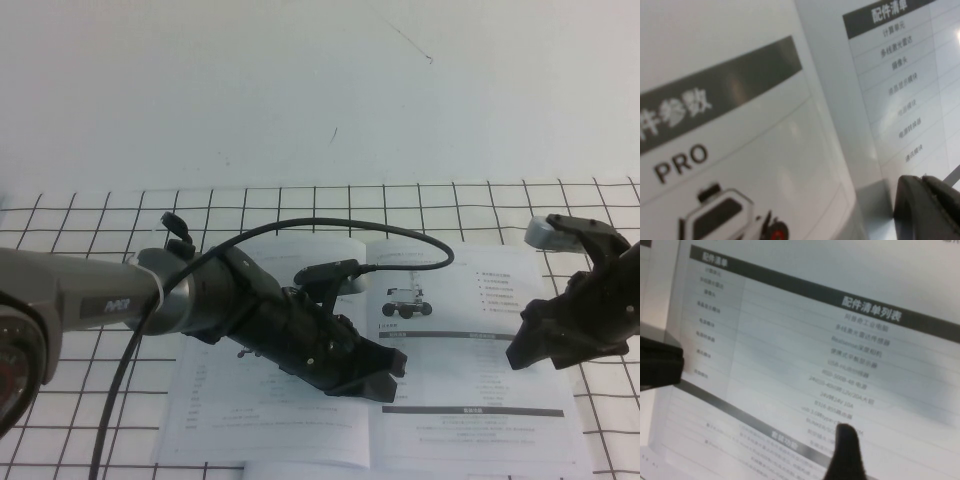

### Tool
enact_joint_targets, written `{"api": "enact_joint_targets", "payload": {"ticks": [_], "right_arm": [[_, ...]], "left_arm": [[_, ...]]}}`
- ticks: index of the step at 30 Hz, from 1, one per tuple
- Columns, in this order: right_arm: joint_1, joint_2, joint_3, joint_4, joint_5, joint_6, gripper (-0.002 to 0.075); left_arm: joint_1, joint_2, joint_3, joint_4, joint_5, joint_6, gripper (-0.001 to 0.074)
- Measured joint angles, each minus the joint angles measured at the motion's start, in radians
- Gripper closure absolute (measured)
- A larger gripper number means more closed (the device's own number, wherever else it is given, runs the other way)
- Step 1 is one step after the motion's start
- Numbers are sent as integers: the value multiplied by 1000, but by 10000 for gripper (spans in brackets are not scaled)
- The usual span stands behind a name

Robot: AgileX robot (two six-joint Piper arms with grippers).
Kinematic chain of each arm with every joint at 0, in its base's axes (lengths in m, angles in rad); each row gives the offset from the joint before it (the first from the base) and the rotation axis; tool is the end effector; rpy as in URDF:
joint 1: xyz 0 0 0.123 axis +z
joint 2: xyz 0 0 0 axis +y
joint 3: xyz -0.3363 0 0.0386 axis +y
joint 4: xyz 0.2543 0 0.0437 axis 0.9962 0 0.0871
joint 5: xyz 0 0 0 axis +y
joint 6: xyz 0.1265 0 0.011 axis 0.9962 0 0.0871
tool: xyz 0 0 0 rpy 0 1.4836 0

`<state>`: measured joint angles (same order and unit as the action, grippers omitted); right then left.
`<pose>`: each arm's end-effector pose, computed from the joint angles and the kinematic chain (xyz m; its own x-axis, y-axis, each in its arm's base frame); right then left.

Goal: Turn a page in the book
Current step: Open the closed book

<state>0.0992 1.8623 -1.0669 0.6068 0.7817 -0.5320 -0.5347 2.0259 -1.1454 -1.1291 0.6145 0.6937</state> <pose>0.3566 0.0868 0.1686 -0.9646 -0.1643 -0.2064 -0.2339 0.8945 0.3811 0.3350 -0.2754 0.1440 -0.9368 0.2124 -0.2779 0.3414 0.7287 -0.5937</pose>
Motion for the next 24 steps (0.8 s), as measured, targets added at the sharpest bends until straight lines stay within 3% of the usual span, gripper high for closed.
{"api": "enact_joint_targets", "payload": {"ticks": [6,14,24], "right_arm": [[-21,4,0,-40,34,13,190],[-21,6,0,-54,44,13,186],[-21,6,0,-54,44,13,185]], "left_arm": [[0,1,-2,1,7,0,737],[0,-68,-2,52,-7,0,737],[0,-123,0,417,-39,-237,737]]}}
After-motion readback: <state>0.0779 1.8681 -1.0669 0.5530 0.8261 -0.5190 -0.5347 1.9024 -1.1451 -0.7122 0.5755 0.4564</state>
